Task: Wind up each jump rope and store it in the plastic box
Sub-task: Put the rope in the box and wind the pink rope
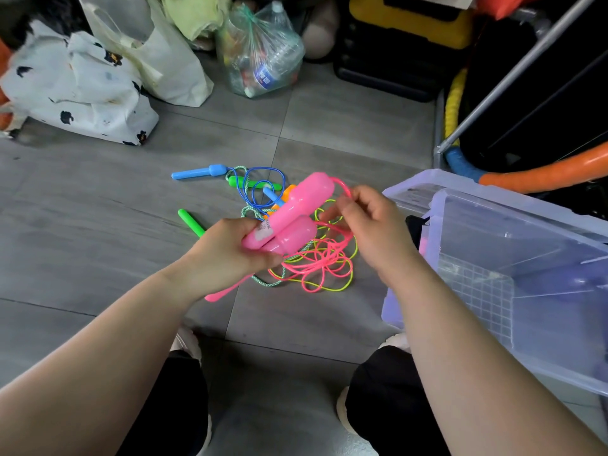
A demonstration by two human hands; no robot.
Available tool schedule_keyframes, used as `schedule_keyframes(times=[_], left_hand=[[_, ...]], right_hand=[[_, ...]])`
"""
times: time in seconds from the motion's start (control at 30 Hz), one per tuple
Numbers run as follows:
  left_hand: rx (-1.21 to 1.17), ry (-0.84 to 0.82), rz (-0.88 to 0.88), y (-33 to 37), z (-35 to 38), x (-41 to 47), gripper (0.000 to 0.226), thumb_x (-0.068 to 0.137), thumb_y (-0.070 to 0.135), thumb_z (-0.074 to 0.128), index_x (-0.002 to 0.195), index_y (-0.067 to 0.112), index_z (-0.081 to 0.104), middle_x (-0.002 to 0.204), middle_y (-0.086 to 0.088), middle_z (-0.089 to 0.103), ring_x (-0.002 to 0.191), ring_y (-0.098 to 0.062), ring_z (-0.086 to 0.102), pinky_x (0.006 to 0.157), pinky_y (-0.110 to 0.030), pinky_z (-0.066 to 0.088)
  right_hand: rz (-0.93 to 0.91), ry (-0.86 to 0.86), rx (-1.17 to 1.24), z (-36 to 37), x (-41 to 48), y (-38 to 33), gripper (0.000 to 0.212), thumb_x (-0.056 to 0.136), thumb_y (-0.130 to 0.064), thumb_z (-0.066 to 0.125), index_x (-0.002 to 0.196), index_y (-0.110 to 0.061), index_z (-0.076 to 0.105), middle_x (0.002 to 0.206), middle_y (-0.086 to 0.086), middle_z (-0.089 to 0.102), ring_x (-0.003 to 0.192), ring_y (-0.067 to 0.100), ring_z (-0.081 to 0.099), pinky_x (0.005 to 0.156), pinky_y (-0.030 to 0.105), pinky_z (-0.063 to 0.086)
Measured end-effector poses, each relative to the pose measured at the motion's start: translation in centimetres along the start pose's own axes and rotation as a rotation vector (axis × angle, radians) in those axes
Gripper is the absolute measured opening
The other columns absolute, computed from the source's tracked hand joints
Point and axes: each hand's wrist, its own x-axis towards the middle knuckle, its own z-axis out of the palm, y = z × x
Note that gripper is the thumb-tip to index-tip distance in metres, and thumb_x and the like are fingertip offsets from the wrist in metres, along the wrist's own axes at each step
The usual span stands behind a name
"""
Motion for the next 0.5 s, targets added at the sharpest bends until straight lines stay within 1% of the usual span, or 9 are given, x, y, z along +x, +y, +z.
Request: schedule_keyframes(times=[0.03, 0.07, 0.13, 0.2, 0.27, 0.3, 0.37, 0.43, 0.5], left_hand=[[-0.02, -0.005, -0.004, 0.2, 0.0, -0.1, 0.02, 0.074, 0.014, 0.07, 0.066, 0.021, 0.053, 0.063, 0.006, 0.054, 0.052, -0.002, 0.052, 0.048, -0.004, 0.036], [-0.033, -0.013, -0.013, 0.3, 0.1, 0.0, 0.019, 0.072, 0.017, 0.072, 0.067, 0.02, 0.054, 0.063, 0.005, 0.055, 0.054, -0.003, 0.052, 0.048, -0.004, 0.036], [-0.049, -0.039, -0.025, 0.4, 0.2, 0.0, 0.021, 0.059, 0.028, 0.072, 0.069, 0.017, 0.056, 0.062, 0.005, 0.056, 0.057, -0.008, 0.051, 0.048, -0.006, 0.036], [-0.046, -0.084, -0.047, 0.4, 0.2, 0.0, 0.024, 0.049, 0.031, 0.064, 0.067, 0.017, 0.057, 0.06, 0.006, 0.056, 0.058, -0.01, 0.051, 0.053, -0.014, 0.04], [-0.028, -0.135, -0.064, 0.4, 0.1, -0.1, 0.022, 0.047, 0.032, 0.063, 0.062, 0.018, 0.056, 0.053, 0.01, 0.055, 0.054, -0.007, 0.051, 0.053, -0.015, 0.04], [-0.025, -0.159, -0.065, 0.4, 0.1, -0.1, 0.02, 0.046, 0.032, 0.064, 0.06, 0.019, 0.057, 0.048, 0.012, 0.056, 0.05, -0.003, 0.051, 0.05, -0.011, 0.04], [-0.059, -0.196, -0.055, 0.5, -0.1, -0.2, 0.017, 0.048, 0.031, 0.066, 0.059, 0.02, 0.059, 0.045, 0.014, 0.058, 0.046, 0.003, 0.052, 0.047, -0.005, 0.039], [-0.174, -0.231, -0.039, 0.5, -0.2, -0.3, 0.014, 0.052, 0.026, 0.066, 0.062, 0.019, 0.06, 0.048, 0.013, 0.062, 0.048, 0.003, 0.055, 0.051, -0.005, 0.042], [-0.32, -0.229, -0.037, 0.5, -0.3, -0.5, 0.014, 0.056, 0.023, 0.065, 0.068, 0.016, 0.062, 0.053, 0.01, 0.064, 0.054, -0.002, 0.059, 0.055, -0.01, 0.046]], right_hand=[[-0.001, -0.02, -0.038, 0.1, 0.0, 0.1, 0.026, 0.093, -0.015, 0.043, 0.069, -0.021, 0.05, 0.07, -0.007, 0.06, 0.049, -0.002, 0.054, 0.053, 0.011, 0.046], [0.006, -0.042, -0.069, 0.3, 0.0, 0.2, 0.025, 0.094, -0.017, 0.042, 0.072, -0.026, 0.051, 0.071, -0.008, 0.06, 0.052, 0.003, 0.054, 0.056, 0.016, 0.047], [0.015, -0.082, -0.145, 0.6, 0.0, 0.4, 0.025, 0.095, -0.02, 0.041, 0.078, -0.034, 0.052, 0.073, -0.011, 0.059, 0.054, 0.011, 0.053, 0.063, 0.029, 0.05], [-0.021, -0.107, -0.278, 0.6, 0.0, 0.8, 0.025, 0.094, -0.018, 0.04, 0.094, -0.036, 0.057, 0.075, -0.015, 0.058, 0.059, 0.014, 0.054, 0.071, 0.037, 0.05], [-0.063, -0.156, -0.428, 0.8, -0.1, 1.2, 0.032, 0.093, -0.015, 0.04, 0.113, -0.032, 0.058, 0.075, -0.012, 0.056, 0.068, 0.017, 0.054, 0.075, 0.039, 0.048], [-0.064, -0.183, -0.479, 0.9, -0.2, 1.3, 0.033, 0.092, -0.015, 0.04, 0.116, -0.03, 0.057, 0.073, -0.01, 0.053, 0.069, 0.019, 0.051, 0.073, 0.037, 0.046], [-0.036, -0.204, -0.479, 1.0, -0.2, 1.5, 0.032, 0.093, -0.015, 0.039, 0.118, -0.025, 0.057, 0.066, -0.009, 0.047, 0.065, 0.018, 0.047, 0.067, 0.031, 0.041], [0.001, -0.203, -0.355, 1.0, -0.2, 1.1, 0.029, 0.095, -0.016, 0.038, 0.116, -0.018, 0.058, 0.064, -0.008, 0.047, 0.057, 0.009, 0.048, 0.061, 0.025, 0.04], [0.056, -0.188, -0.192, 1.0, -0.2, 0.6, 0.028, 0.095, -0.019, 0.038, 0.112, -0.013, 0.059, 0.071, -0.005, 0.052, 0.054, -0.001, 0.048, 0.056, 0.013, 0.039]])
